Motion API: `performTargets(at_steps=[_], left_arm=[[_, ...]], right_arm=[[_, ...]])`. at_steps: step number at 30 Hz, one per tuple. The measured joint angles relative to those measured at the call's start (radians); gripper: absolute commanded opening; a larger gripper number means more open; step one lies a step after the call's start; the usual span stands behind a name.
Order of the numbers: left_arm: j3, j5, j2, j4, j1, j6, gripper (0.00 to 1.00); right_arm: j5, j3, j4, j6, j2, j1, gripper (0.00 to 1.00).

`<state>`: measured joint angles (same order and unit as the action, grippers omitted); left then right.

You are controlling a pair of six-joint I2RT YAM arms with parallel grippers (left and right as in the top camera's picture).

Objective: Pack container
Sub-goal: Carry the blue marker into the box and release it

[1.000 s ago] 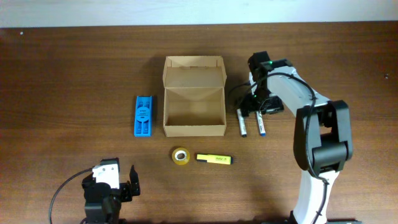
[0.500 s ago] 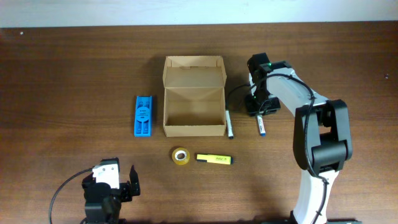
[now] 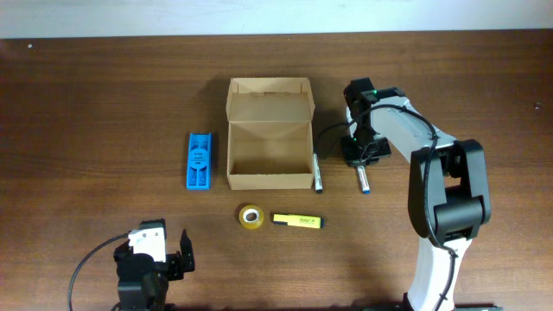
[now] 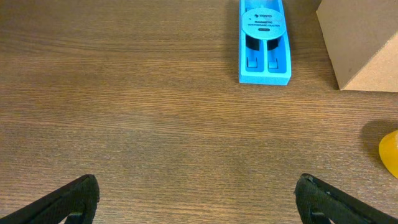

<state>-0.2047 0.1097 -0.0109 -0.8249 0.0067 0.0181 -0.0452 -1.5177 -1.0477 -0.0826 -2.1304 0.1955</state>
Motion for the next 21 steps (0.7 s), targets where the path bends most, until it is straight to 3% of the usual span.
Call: performTargets(at_steps=[21], left_arm=[[0.0,0.0,0.0,0.0,0.0,0.0,0.99]], right_arm=[[0.031,-0.331,-0.232,0.018,0.061,0.003,0.04]])
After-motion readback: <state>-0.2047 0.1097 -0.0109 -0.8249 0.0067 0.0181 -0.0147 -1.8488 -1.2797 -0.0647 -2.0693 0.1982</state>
